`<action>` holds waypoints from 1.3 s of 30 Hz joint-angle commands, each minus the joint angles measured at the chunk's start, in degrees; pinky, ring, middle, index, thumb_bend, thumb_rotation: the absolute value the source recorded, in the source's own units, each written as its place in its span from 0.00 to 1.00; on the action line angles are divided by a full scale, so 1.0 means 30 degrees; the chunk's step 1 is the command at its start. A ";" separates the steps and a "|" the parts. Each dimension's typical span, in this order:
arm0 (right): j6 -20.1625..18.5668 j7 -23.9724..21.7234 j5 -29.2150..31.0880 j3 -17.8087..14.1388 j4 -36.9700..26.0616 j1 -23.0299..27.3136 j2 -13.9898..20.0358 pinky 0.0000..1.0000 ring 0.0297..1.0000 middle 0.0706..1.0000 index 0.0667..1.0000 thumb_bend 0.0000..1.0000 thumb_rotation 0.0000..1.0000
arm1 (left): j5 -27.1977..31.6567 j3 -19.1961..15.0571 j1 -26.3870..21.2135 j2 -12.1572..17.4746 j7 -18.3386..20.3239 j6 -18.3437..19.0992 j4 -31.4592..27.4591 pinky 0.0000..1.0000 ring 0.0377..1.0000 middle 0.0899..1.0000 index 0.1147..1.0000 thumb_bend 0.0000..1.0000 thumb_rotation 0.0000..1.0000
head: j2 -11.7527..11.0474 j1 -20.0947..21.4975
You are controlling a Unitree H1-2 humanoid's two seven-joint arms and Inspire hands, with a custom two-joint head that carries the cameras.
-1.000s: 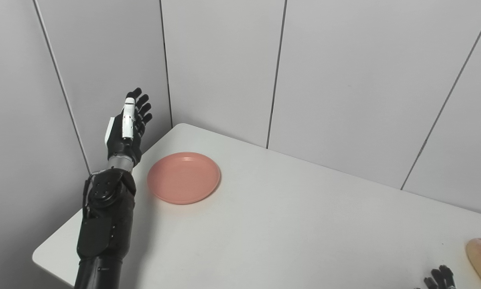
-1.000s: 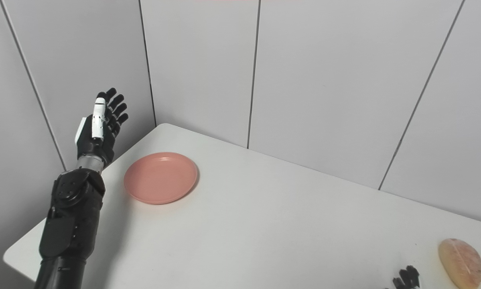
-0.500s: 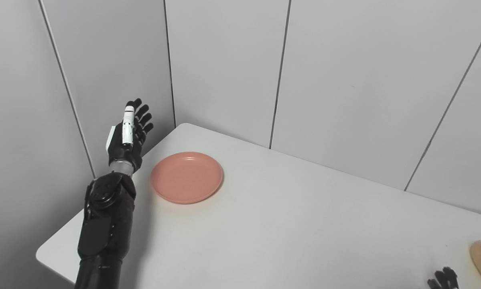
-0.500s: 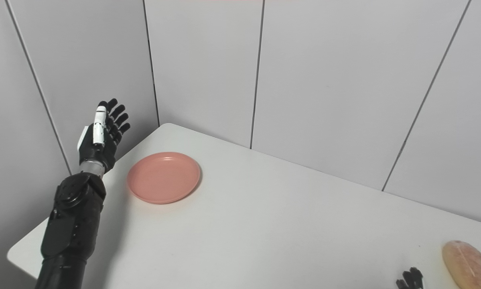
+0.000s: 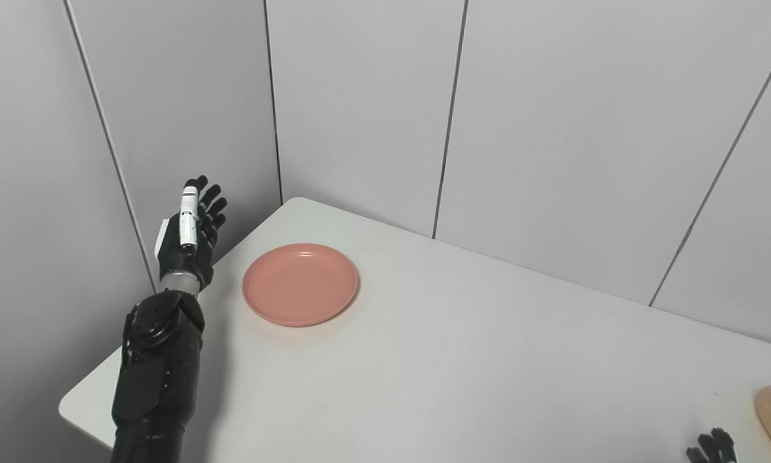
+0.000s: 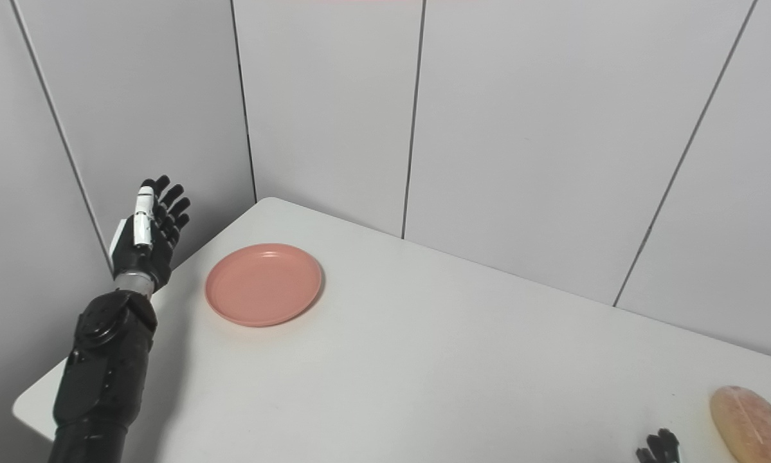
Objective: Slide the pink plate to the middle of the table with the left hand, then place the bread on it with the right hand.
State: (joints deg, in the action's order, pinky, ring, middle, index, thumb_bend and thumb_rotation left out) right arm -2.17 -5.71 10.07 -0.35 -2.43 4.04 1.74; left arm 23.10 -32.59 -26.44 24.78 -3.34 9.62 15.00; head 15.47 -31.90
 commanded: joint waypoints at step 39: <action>-0.0983 0.0169 -0.0024 -0.0282 0.0137 -0.0171 0.0311 1.00 1.00 1.00 1.00 0.34 1.00 | 0.0539 0.0363 -0.0362 -0.0035 0.0679 -0.1746 0.2242 0.95 0.95 0.94 0.92 0.29 1.00 | 0.0345 -0.0151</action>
State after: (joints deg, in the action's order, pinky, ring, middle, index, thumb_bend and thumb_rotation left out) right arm -3.16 -5.72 10.27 -0.40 -2.75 4.14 2.01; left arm 23.88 -31.44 -25.79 23.72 -2.04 7.12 22.77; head 16.52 -32.43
